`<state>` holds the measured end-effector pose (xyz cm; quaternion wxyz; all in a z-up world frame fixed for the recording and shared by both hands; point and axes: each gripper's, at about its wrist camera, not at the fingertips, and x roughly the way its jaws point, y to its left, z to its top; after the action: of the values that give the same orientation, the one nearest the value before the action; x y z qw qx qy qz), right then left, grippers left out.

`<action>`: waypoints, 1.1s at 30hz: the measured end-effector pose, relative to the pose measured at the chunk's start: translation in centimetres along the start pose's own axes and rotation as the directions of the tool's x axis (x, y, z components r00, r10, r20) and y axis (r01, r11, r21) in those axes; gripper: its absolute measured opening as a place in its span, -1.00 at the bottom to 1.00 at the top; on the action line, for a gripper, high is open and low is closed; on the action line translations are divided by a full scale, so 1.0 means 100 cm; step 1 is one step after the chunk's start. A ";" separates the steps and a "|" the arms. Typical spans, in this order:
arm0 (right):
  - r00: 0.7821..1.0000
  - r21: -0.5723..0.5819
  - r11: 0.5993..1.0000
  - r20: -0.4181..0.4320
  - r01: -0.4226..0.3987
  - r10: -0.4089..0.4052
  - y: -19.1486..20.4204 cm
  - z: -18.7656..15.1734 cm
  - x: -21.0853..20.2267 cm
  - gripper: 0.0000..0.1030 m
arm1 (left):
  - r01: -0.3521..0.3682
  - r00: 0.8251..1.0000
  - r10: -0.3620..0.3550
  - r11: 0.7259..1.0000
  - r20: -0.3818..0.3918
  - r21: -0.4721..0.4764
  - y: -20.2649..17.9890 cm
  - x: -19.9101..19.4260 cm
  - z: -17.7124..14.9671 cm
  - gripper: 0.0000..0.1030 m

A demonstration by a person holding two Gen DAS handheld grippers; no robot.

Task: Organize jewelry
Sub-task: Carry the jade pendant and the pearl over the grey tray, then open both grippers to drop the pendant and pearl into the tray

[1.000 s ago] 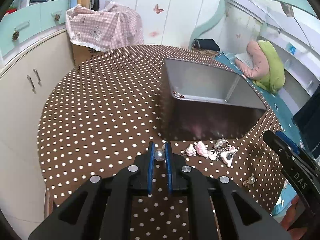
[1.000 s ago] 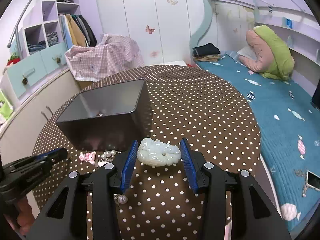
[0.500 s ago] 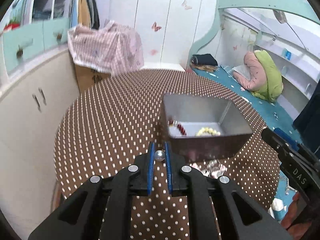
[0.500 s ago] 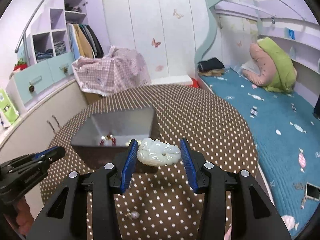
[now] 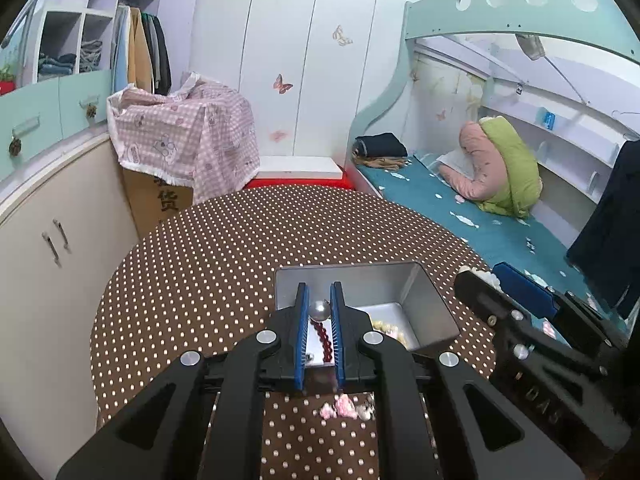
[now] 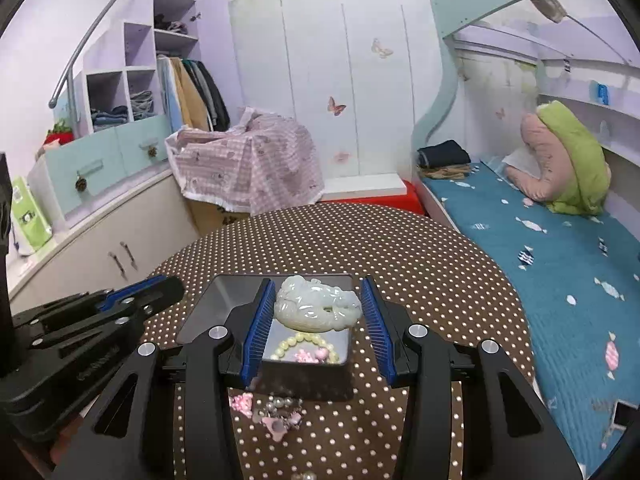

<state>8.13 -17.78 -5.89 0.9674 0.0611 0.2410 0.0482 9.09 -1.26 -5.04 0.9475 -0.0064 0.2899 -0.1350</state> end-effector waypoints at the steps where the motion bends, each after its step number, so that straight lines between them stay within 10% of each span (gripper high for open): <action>1: 1.000 -0.003 1.000 -0.005 -0.003 0.003 0.002 0.002 0.003 -0.15 | 0.002 1.000 -0.002 1.000 -0.007 0.000 -0.001 0.003 0.001 -0.82; 12: 0.999 0.013 1.000 -0.039 -0.023 0.023 0.005 0.004 0.020 0.01 | -0.003 0.999 0.002 1.000 -0.044 -0.024 0.003 0.023 0.004 -0.80; 19: 0.999 0.036 0.999 -0.028 0.023 -0.022 -0.004 0.007 0.018 0.27 | -0.022 0.998 0.019 0.998 -0.057 -0.052 0.013 0.021 0.003 -0.14; 33: 0.996 0.044 0.998 -0.071 0.049 -0.045 -0.009 -0.014 0.001 0.29 | -0.029 0.997 0.025 0.998 -0.075 -0.055 0.020 0.003 -0.016 -0.10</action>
<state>7.60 -18.53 -7.32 0.9576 0.0758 0.2770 0.0220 8.95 0.74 -6.68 0.9373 -0.0242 0.3285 -0.1140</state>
